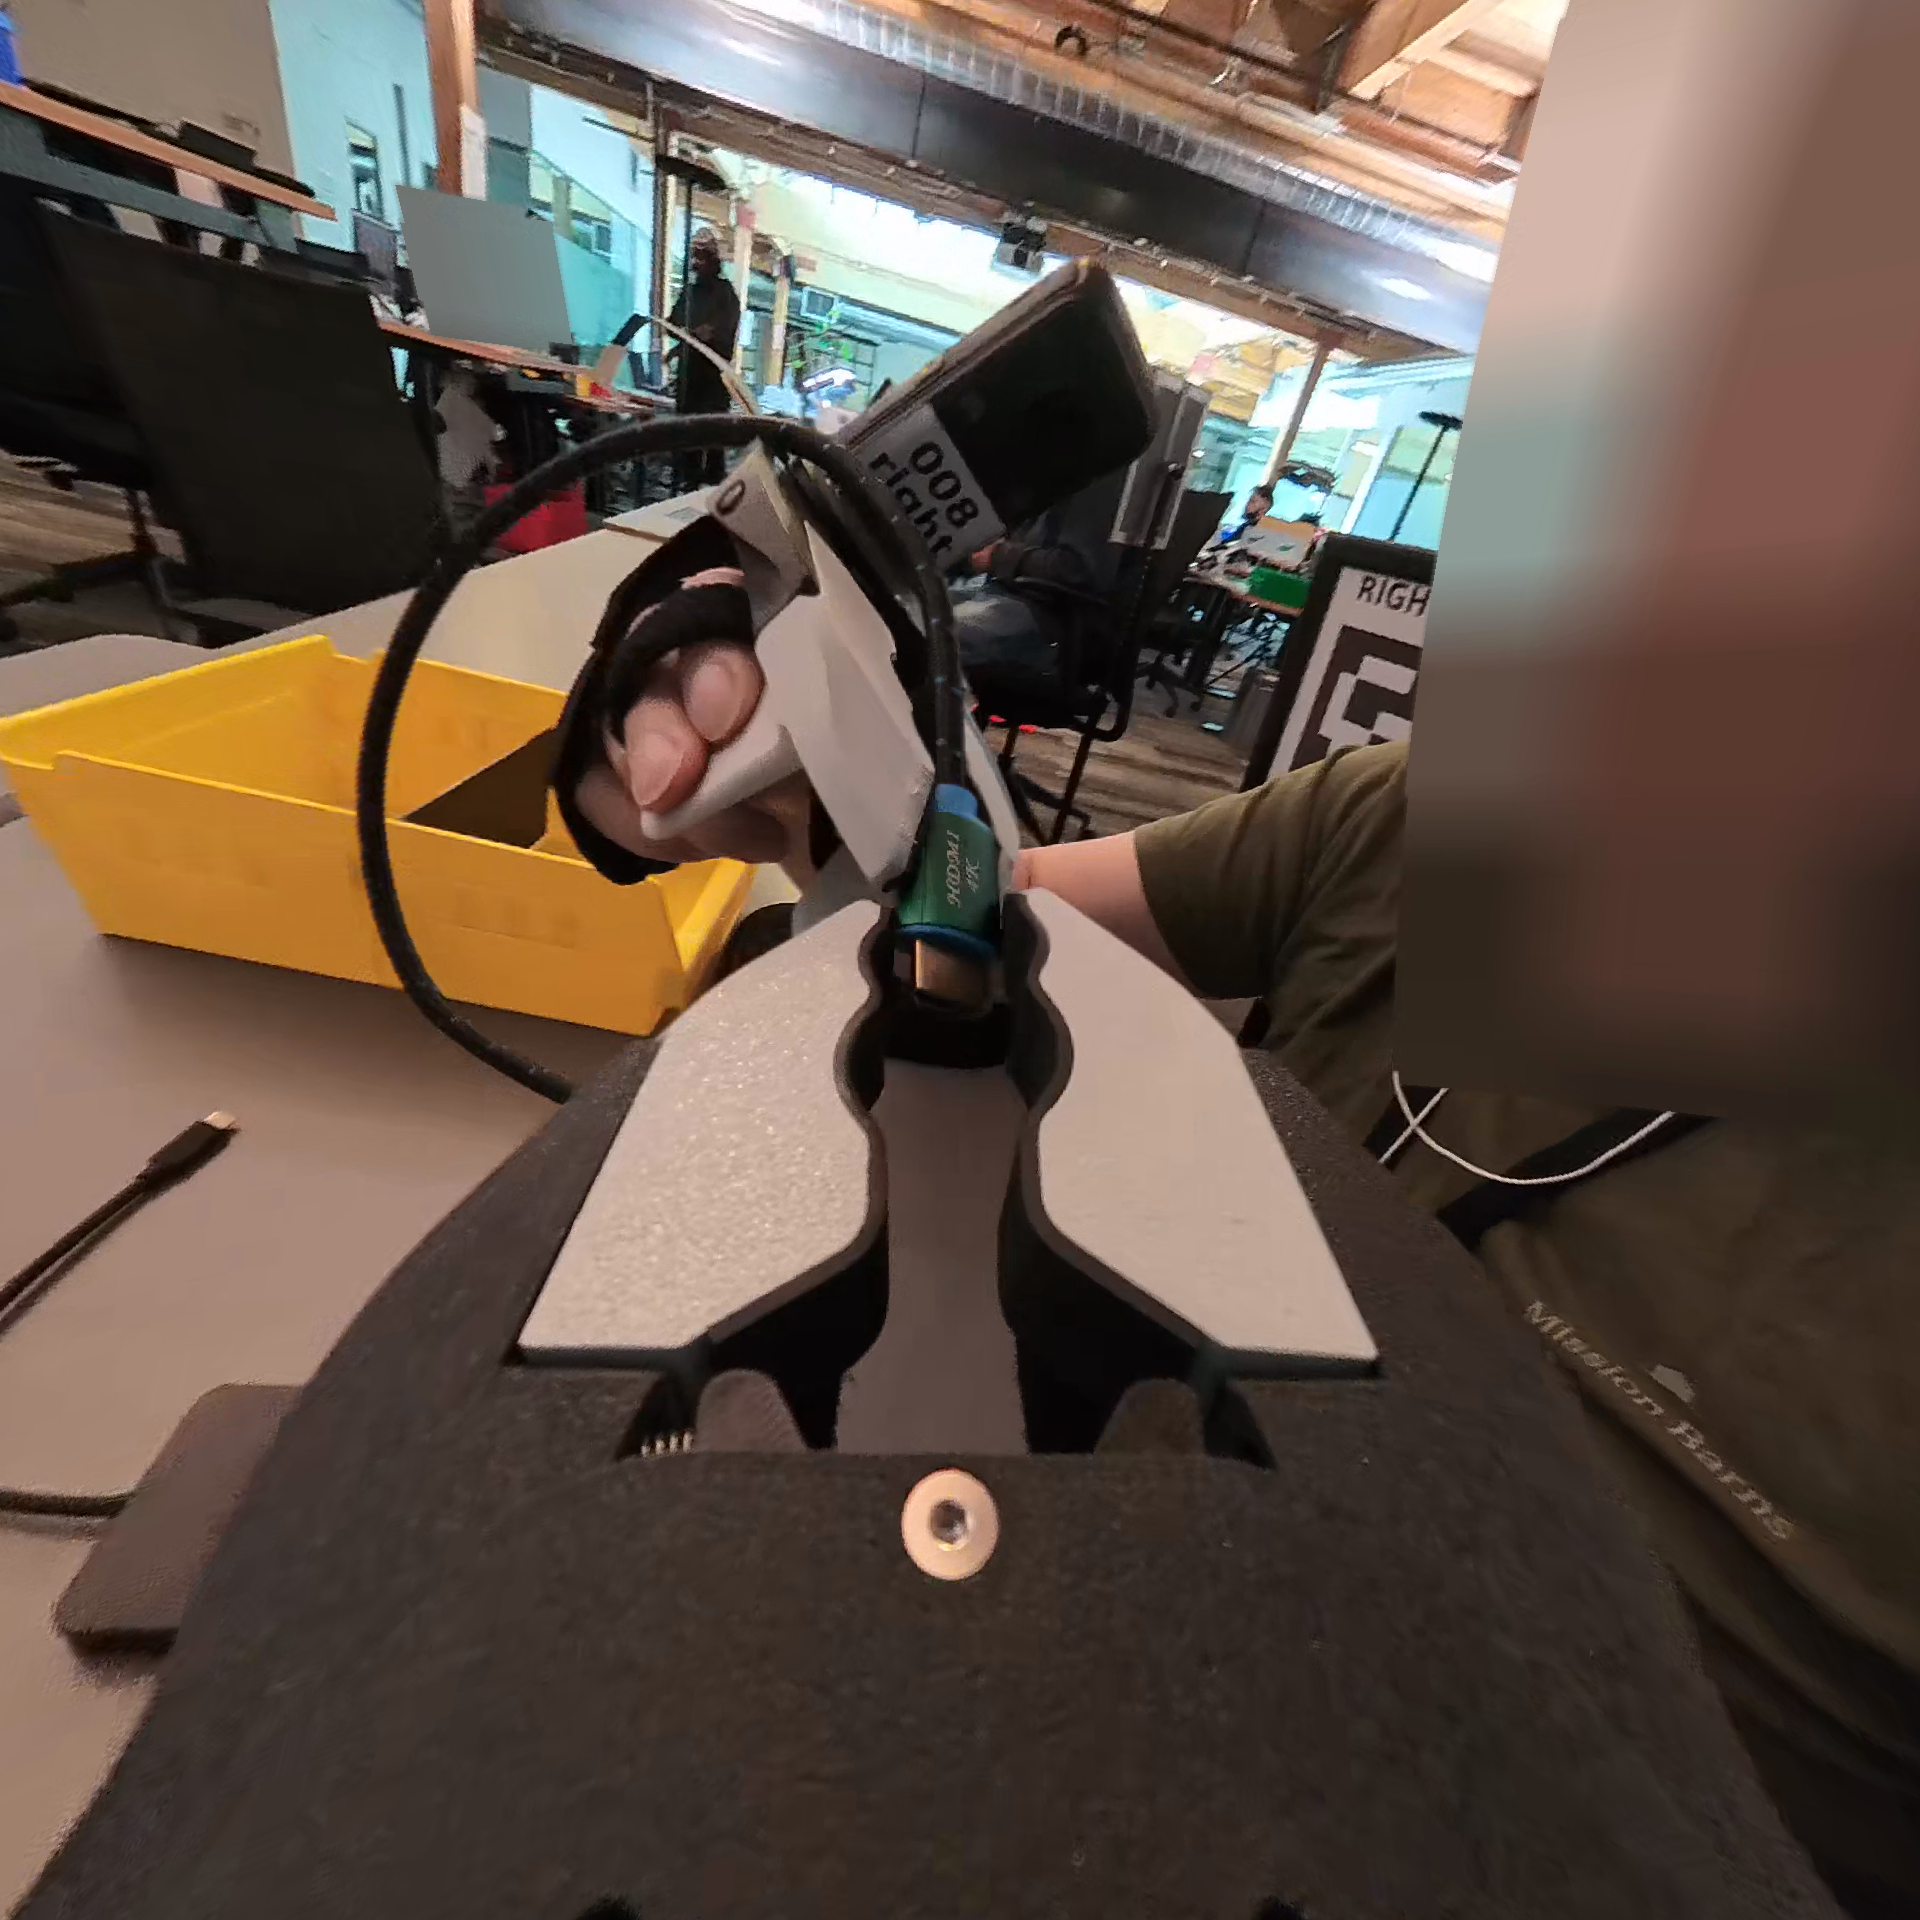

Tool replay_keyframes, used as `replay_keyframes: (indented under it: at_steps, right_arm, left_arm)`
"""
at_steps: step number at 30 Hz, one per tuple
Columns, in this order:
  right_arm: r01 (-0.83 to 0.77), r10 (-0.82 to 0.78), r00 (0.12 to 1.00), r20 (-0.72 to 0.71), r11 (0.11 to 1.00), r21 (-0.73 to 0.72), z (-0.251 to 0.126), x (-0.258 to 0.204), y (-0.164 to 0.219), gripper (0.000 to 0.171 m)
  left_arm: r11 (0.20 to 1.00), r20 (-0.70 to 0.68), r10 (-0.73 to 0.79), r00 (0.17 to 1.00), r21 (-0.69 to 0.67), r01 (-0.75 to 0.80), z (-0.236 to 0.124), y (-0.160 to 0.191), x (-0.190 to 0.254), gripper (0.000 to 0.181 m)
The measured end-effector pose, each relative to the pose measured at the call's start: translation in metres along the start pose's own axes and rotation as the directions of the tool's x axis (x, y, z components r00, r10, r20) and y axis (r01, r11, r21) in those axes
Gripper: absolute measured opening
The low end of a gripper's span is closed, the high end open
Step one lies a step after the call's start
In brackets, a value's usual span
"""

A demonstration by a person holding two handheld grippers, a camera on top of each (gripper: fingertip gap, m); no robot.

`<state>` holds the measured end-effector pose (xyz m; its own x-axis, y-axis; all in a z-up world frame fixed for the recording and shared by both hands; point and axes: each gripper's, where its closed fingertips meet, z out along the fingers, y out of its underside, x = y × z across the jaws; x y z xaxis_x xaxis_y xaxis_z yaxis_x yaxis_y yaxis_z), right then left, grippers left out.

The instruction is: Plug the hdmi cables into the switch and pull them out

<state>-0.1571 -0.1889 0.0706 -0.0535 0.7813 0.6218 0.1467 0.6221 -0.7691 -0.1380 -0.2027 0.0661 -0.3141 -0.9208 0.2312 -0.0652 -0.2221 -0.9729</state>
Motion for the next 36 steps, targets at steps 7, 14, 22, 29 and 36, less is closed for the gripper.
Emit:
replay_keyframes:
  at_steps: [7, 14, 22, 29, 36]
  right_arm:
    - [0.130, -0.129, 0.991, -0.025, 0.991, 0.020, -0.003, -0.002, -0.008, 0.019]
    - [0.261, -0.260, 0.965, -0.043, 0.965, 0.021, -0.006, -0.006, -0.008, 0.017]
    - [0.106, -0.108, 0.993, -0.039, 0.993, -0.045, -0.003, 0.002, 0.008, 0.022]
    - [-0.140, 0.140, 0.990, -0.001, 0.989, -0.044, 0.004, 0.006, 0.012, 0.027]
    - [-0.019, 0.011, 0.998, -0.062, 0.991, -0.136, 0.007, 0.009, 0.022, 0.023]
  left_arm:
    - [0.996, -0.103, -0.060, 0.993, 0.056, 0.066, 0.004, -0.004, 0.009, 0.019]
    - [0.982, -0.168, -0.167, 0.972, 0.062, 0.179, 0.005, -0.003, 0.012, 0.018]
    - [0.990, -0.007, -0.130, 0.992, 0.048, 0.130, -0.003, 0.000, -0.006, 0.017]
    - [0.997, 0.217, 0.059, 0.974, -0.067, -0.045, -0.012, 0.005, -0.020, 0.016]
    - [0.999, 0.196, 0.010, 0.981, -0.047, -0.001, -0.018, 0.006, -0.020, 0.016]
